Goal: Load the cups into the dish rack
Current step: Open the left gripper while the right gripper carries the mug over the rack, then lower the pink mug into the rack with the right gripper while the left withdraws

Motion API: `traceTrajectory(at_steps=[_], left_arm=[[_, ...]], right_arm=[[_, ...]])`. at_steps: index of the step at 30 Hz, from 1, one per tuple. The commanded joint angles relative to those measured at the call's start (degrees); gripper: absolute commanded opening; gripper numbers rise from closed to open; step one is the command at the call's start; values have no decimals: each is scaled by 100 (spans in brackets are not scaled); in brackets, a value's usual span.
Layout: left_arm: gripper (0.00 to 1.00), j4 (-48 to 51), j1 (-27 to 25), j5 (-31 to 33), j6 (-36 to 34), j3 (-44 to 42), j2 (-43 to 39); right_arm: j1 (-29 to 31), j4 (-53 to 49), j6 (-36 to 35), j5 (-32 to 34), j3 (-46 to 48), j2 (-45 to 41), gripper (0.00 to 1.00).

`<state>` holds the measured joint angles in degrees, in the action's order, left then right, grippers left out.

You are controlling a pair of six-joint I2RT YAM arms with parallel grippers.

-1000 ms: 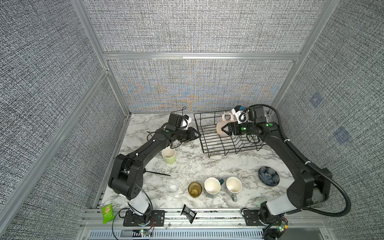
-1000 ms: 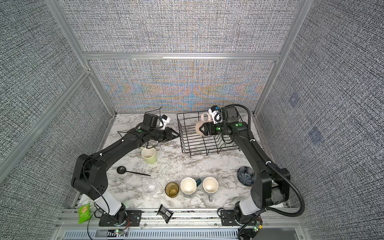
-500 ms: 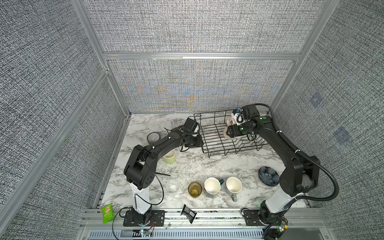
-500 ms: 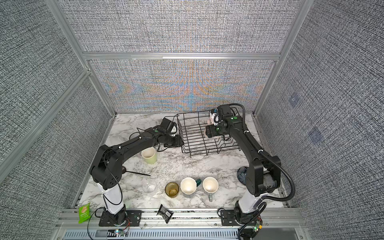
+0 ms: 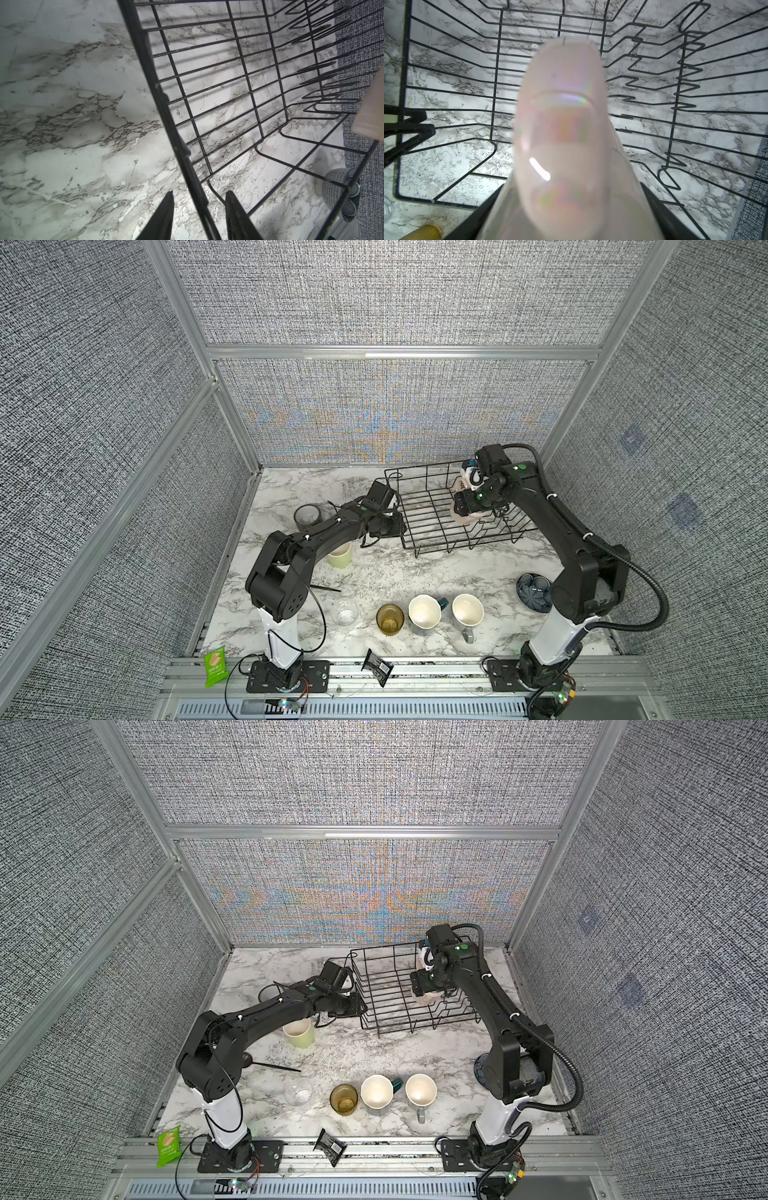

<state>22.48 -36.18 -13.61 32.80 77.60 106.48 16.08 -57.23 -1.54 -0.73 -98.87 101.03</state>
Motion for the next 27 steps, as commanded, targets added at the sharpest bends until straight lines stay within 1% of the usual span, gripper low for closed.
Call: traceTrajectory(at_steps=[1, 4, 6, 9, 13, 16, 19, 24, 27], left_arm=[[41, 711, -100, 116, -159, 55, -13], [41, 810, -295, 472, -120, 132, -4], [40, 827, -362, 571, 28, 66, 14], [38, 797, -447, 447, 148, -114, -2], [37, 974, -573, 461, 29, -250, -109], [37, 1094, -617, 262, 4, -253, -177], [36, 992, -681, 74, 74, -355, -276], [36, 1038, -797, -63, -13, -352, -320], [35, 1029, -847, -135, -30, -386, -312]], right_arm=[[10, -130, -124, 85, -361, 218, 44], [9, -163, -171, 394, -674, 525, 44], [10, -239, -149, 331, -861, 665, 44], [20, -236, -188, 190, -915, 750, 44], [16, -218, -233, 147, -813, 788, 44], [35, -205, -245, -191, -740, 816, 45], [57, -190, -250, -189, -777, 951, 46], [130, -526, -282, -253, -1240, 1407, 47], [290, -1056, -297, -103, -1588, 1603, 46]])
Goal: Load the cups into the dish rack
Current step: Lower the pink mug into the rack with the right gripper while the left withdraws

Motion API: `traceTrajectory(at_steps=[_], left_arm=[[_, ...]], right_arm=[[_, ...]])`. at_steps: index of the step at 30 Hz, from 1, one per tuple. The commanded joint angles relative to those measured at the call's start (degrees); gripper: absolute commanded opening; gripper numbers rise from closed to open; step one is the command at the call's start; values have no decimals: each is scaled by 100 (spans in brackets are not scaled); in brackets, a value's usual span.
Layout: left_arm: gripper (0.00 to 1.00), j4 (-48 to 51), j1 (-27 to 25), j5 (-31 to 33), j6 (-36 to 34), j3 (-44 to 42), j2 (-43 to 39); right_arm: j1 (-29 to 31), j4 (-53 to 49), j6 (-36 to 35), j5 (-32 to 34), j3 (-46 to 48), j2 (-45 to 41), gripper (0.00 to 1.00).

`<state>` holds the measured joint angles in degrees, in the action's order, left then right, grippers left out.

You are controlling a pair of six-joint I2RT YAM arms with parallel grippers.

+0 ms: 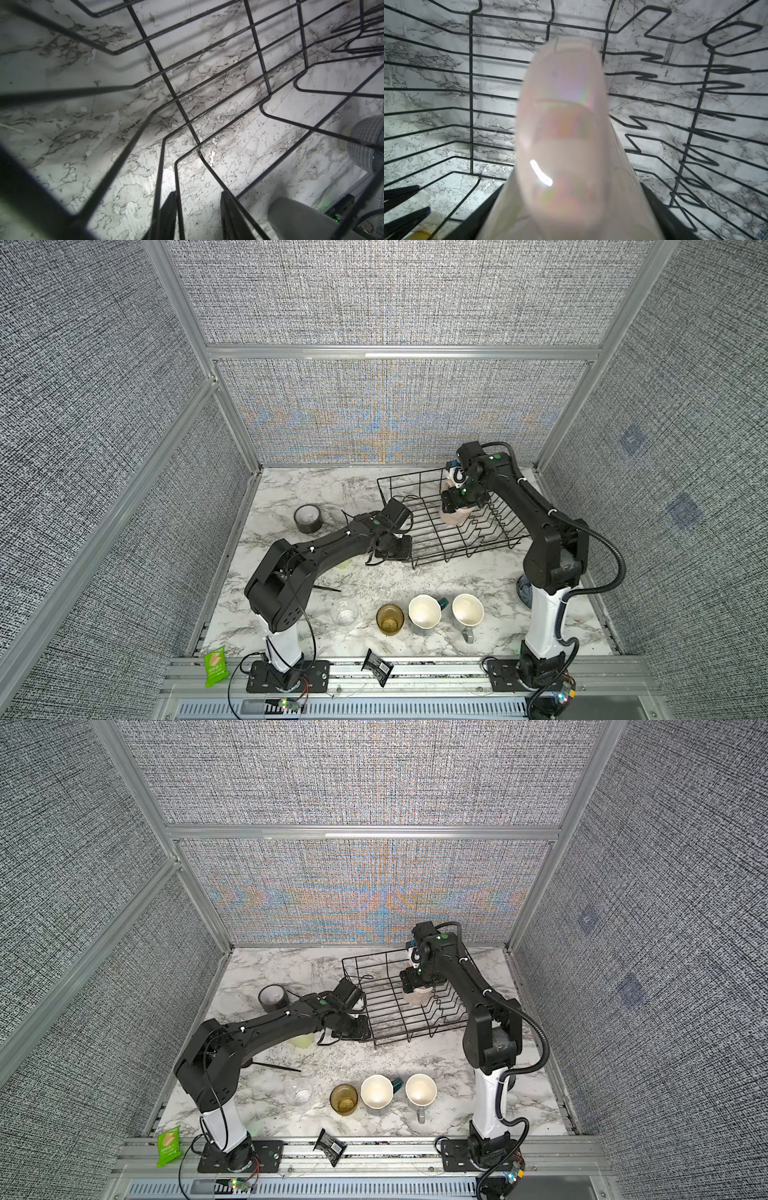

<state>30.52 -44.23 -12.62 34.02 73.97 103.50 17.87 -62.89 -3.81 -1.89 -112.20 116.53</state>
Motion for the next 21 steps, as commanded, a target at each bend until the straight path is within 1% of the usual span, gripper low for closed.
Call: traceTrajectory(at_steps=[1, 4, 7, 9, 11, 16, 20, 21], left_arm=[[36, 196, -50, -271, -126, -53, -21], [36, 81, -42, -433, -20, -122, -88], [38, -81, -42, -645, 23, -247, -280], [38, -210, -34, -679, 29, -387, -507], [39, -173, -33, -517, 20, -468, -735], [40, 53, 72, -184, 15, -564, -1165], [40, 380, 174, 379, -39, -551, -1514], [41, 552, 204, 628, 11, -500, -1606]], right_arm=[[179, -605, -43, 80, -269, 39, 46], [378, -700, -67, 101, 41, -210, 47], [378, -696, -93, 205, 392, -369, 49], [342, -817, -142, 309, 531, -323, 50], [331, -942, -227, 421, 604, -263, 53], [336, -1046, -333, 563, 823, -323, 53], [325, -957, -159, 601, 960, -355, 56], [323, -934, -17, 754, 980, -335, 56]])
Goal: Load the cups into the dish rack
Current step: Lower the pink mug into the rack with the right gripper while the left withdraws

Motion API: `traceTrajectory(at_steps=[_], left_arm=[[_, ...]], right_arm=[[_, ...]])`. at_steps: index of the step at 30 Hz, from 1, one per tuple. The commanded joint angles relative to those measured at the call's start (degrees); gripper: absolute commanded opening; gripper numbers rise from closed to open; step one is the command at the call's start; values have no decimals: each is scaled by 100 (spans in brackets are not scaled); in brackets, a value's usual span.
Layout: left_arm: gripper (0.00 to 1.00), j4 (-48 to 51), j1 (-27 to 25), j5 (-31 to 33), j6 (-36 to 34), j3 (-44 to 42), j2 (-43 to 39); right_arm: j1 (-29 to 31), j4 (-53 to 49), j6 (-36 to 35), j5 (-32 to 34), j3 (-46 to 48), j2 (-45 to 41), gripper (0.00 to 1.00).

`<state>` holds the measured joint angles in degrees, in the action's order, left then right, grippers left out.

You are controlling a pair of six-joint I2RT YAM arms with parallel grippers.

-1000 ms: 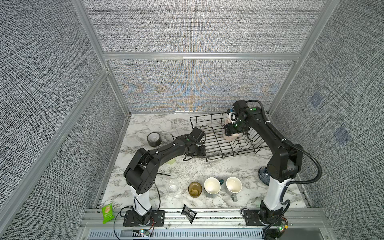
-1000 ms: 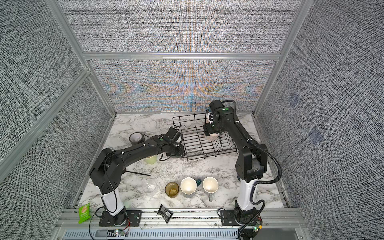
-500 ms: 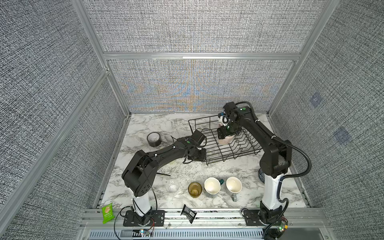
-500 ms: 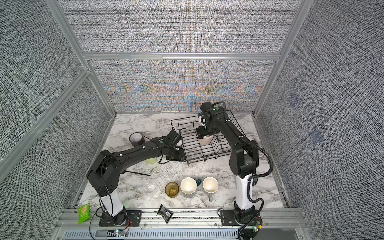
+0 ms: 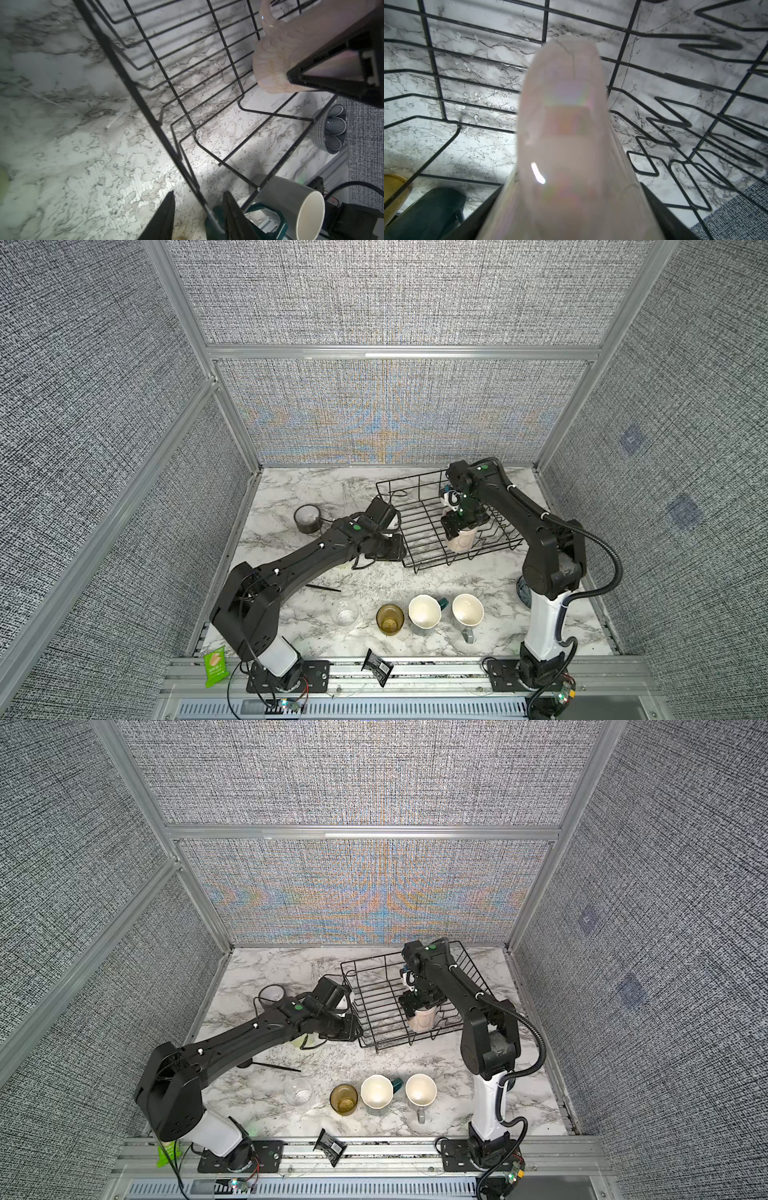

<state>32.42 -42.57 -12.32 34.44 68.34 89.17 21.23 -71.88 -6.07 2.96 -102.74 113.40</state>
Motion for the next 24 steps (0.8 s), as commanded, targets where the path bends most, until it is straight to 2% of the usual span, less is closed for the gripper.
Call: traceTrajectory(at_steps=[1, 3, 7, 9, 13, 15, 18, 20, 24], left_arm=[[41, 458, 86, 762, -50, 82, -248], [42, 730, 182, 1118, -80, 148, -421], [43, 962, 270, 1653, -203, 91, -787], [44, 997, 320, 1885, -215, -18, -975], [46, 1174, 411, 2222, -322, -132, -1185], [50, 1322, 499, 2391, -262, -154, -1245], [62, 1534, 680, 2552, -81, -186, -1339], [63, 1589, 774, 2692, -23, -255, -1421], [78, 1732, 922, 3060, 185, -353, -1613]], right_arm=[[-14, -63, 449, 493, 25, 11, 56], [23, -186, 944, 741, -16, 60, 56], [178, 217, 1380, 253, 366, -169, 56], [140, 212, 1632, 313, 460, -199, 56], [93, 216, 1600, 413, 579, -129, 56], [83, 192, 1615, 483, 624, -94, 58], [74, 367, 1576, 368, 794, -128, 63], [74, 385, 1538, 343, 816, -108, 69], [65, 471, 1500, 349, 923, -270, 75]])
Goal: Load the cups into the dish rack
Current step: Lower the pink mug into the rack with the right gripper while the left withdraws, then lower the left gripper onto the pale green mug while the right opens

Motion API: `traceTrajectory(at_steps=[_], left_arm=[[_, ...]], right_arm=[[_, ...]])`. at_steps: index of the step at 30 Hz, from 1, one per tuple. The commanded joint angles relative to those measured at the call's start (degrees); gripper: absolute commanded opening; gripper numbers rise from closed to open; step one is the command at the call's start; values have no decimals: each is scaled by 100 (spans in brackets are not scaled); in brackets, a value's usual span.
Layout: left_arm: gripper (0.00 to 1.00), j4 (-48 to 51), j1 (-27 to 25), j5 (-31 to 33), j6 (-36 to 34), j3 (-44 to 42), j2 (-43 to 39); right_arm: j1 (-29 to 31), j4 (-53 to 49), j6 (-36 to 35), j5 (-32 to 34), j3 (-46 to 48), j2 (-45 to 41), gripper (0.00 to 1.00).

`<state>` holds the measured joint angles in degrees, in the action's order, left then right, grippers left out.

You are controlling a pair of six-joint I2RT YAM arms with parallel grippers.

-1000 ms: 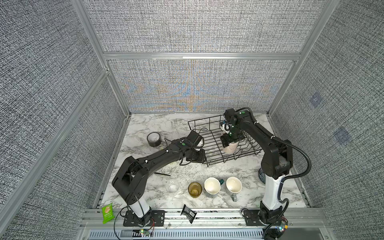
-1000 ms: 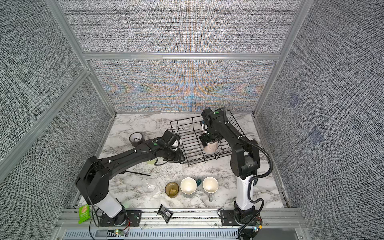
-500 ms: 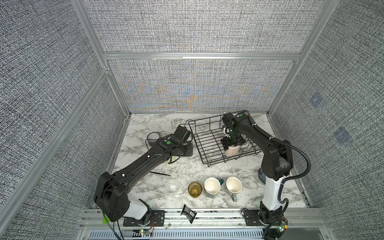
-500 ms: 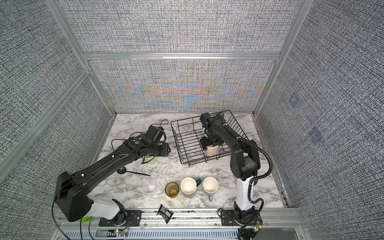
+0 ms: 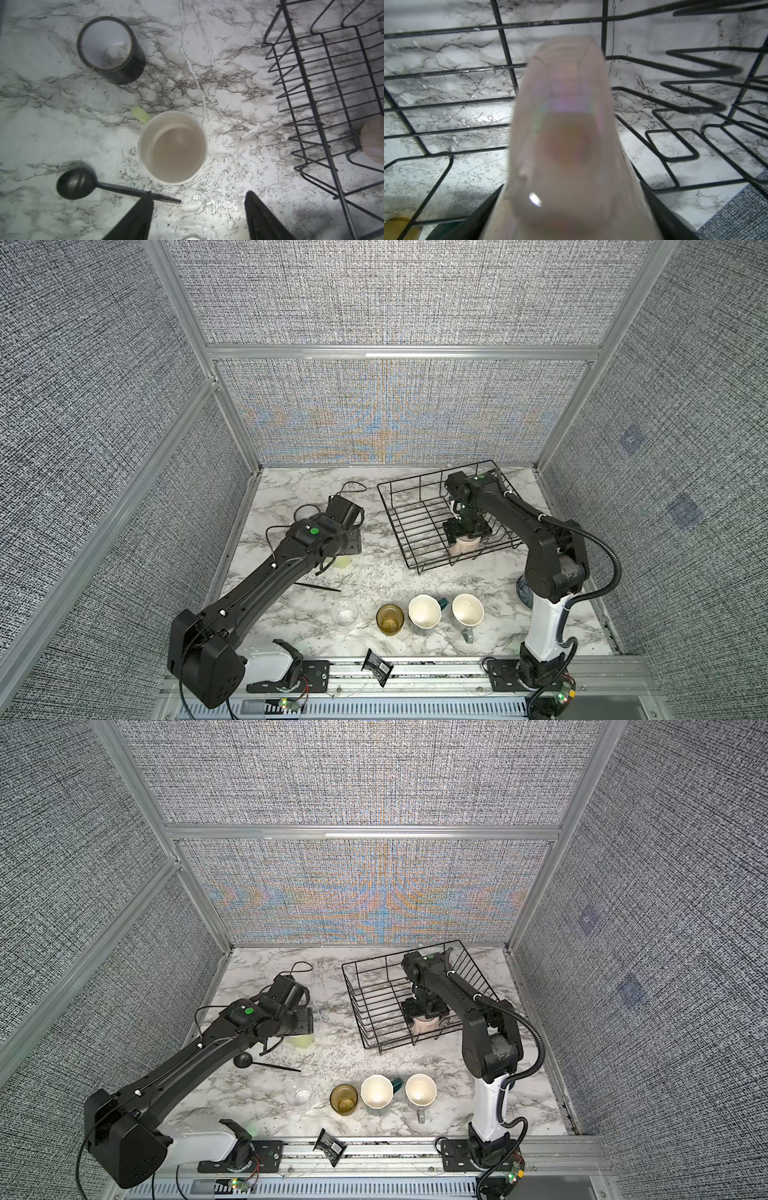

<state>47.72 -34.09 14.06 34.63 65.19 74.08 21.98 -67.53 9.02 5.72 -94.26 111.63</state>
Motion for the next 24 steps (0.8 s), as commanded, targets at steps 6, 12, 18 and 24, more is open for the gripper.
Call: traceTrajectory(at_steps=[6, 12, 18, 24], left_arm=[[94, 156, 297, 751, 272, -281, -425], [94, 1, 586, 544, 271, -435, -513], [94, -66, 654, 479, 300, -493, -382], [96, 13, 951, 273, 244, -472, -206]], right_arm=[[-101, 133, -79, 37, 237, -411, 80], [-235, 366, -294, -404, 395, -568, 74], [-288, 382, -409, -690, 188, -409, 72], [-334, 194, -479, -688, -80, -100, 76]])
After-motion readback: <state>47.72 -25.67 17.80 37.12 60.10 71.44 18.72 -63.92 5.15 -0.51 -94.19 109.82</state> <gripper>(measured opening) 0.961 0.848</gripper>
